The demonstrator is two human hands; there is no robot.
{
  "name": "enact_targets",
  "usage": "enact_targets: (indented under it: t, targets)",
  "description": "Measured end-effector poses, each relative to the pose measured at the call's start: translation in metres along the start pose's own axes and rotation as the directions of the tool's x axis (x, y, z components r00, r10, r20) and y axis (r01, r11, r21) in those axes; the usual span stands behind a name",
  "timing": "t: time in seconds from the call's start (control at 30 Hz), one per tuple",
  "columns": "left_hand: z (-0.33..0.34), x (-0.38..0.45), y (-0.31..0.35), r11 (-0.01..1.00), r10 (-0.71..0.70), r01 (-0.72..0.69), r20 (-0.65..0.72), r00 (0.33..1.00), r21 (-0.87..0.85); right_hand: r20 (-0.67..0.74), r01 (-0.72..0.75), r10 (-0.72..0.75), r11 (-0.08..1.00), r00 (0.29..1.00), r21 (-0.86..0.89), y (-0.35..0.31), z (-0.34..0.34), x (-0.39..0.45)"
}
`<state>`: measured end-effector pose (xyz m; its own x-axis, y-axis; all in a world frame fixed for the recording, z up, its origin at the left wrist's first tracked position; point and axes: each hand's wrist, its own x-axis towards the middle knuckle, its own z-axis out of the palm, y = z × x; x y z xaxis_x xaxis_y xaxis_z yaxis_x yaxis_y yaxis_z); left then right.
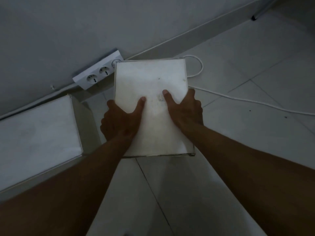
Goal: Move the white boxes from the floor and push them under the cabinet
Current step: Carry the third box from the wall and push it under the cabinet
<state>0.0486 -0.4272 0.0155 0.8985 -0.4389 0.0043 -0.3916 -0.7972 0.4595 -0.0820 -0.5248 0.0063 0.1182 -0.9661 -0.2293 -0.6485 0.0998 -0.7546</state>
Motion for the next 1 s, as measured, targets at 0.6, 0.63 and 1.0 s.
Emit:
enact_targets:
  t: [0.6,0.63,1.0]
  targets:
    - [-0.193,-0.16,0.003,0.998,0.006,-0.002,0.059,0.998,-0.065,0.034,-0.075,0.077,0.994,0.996,-0.076,-0.054,-0.152,-0.186]
    - [-0.206,-0.167,0.003,0.998,0.009,-0.005,0.062,0.998,-0.064,0.033,-0.075,0.077,0.994,0.996,-0.078,-0.059,-0.16,-0.197]
    - [-0.305,-0.242,-0.037,0.999,-0.003,0.007,0.09,0.996,-0.04,0.023,-0.111,0.114,0.987,0.993,-0.112,-0.077,-0.207,-0.322]
